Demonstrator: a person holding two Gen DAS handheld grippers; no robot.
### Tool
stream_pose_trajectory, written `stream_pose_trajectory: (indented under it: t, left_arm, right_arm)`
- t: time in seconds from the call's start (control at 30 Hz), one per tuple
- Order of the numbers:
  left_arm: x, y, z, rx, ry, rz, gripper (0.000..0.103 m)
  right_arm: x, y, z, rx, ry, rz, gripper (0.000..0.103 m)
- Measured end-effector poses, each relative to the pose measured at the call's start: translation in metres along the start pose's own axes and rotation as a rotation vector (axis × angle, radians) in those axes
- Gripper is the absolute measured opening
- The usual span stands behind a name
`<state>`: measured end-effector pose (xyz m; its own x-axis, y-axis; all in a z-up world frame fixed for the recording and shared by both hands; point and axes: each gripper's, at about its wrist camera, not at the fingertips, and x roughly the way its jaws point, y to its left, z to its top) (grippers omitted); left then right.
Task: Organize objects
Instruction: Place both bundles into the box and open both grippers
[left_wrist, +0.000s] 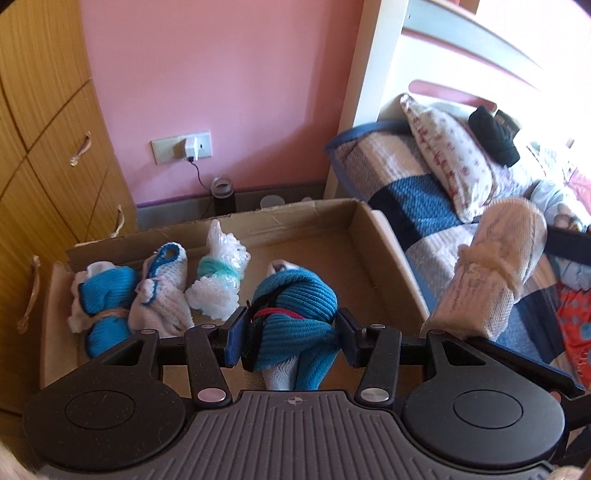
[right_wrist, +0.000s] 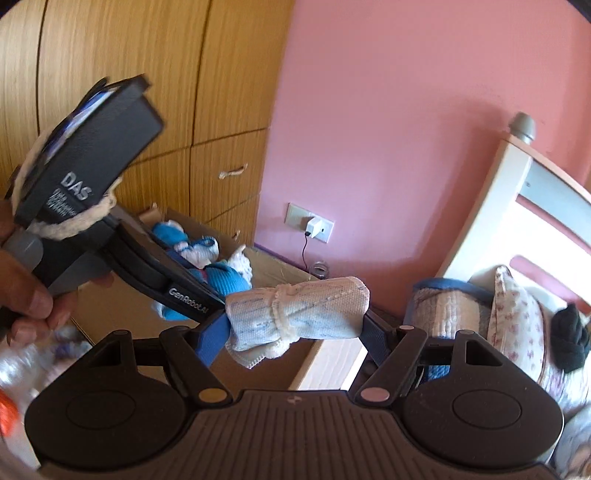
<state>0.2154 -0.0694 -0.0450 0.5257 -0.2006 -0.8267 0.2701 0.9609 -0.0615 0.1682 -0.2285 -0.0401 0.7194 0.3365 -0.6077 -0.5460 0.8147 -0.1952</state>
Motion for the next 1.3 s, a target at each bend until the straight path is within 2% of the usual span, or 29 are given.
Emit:
stream_pose_trajectory:
  t: [0.17, 0.4, 0.63, 0.83, 1.0, 1.17, 1.3]
  left_arm:
    - [0.031, 0.008, 0.007, 0.022, 0.035, 0.031, 0.057]
    - [0.054, 0.008, 0.015, 0.098, 0.027, 0.07, 0.057]
    - [0.066, -0.008, 0.017, 0.268, -0.006, 0.142, 0.06]
    - [0.075, -0.012, 0.019, 0.276, -0.014, 0.149, 0.06]
    - [0.072, -0.009, 0.017, 0.269, -0.027, 0.148, 0.07]
    - [0.058, -0.002, 0.017, 0.224, -0.062, 0.147, 0.085]
    - [0.044, 0.004, 0.014, 0.189, -0.074, 0.123, 0.085]
  right_arm:
    - [0.028, 0.002, 0.006, -0.142, 0.031, 0.018, 0.072]
    - [0.076, 0.004, 0.012, -0.332, 0.101, 0.069, 0.072]
    - [0.113, 0.016, 0.009, -0.562, 0.172, 0.103, 0.073]
    - [0.124, 0.018, 0.006, -0.576, 0.187, 0.108, 0.078]
    - [0.117, 0.019, 0.001, -0.587, 0.171, 0.087, 0.086]
    - [0.101, 0.009, 0.001, -0.534, 0.14, 0.07, 0.088]
    - [0.082, 0.003, 0.004, -0.437, 0.117, 0.076, 0.088]
